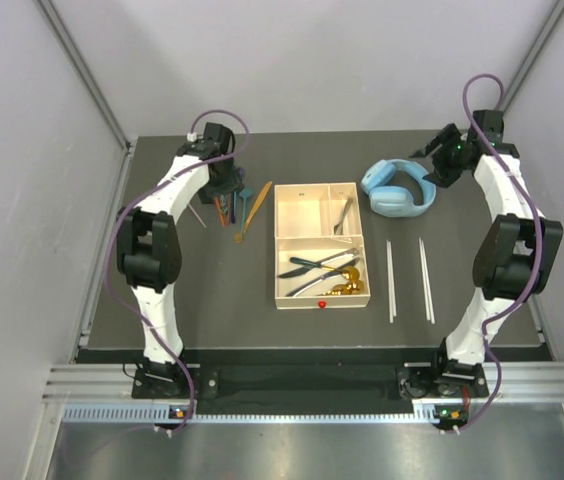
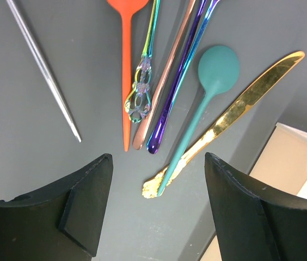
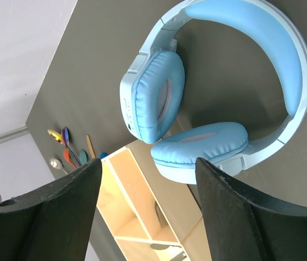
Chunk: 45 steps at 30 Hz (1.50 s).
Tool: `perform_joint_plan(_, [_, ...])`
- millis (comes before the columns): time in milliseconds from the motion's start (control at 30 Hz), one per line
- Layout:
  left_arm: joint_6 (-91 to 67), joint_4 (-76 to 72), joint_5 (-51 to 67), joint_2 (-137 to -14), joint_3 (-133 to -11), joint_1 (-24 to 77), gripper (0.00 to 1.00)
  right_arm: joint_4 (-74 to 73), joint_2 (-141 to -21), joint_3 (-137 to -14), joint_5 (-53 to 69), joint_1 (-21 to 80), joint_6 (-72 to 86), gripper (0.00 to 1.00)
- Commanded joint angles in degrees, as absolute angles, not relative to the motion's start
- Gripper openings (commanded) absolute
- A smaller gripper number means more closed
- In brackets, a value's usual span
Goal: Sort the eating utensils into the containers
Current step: Adjust the storage box at the center of the board.
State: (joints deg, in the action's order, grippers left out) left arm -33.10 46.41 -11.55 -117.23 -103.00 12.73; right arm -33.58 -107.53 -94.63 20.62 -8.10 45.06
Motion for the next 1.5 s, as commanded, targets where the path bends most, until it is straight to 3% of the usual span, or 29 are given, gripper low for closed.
perform_joint_plan(0, [-34.2, 44.6, -11.8, -112.9, -101.5, 12.4, 0.73, -31.8, -103.4, -93.8, 19.7, -7.6, 44.4, 0.7])
perform_joint_plan(1467, [-35.7, 40.0, -10.0, -106.0, -93.0, 12.4, 0.74, -31.8, -96.1, -89.1, 19.9, -6.2, 43.7, 0.7])
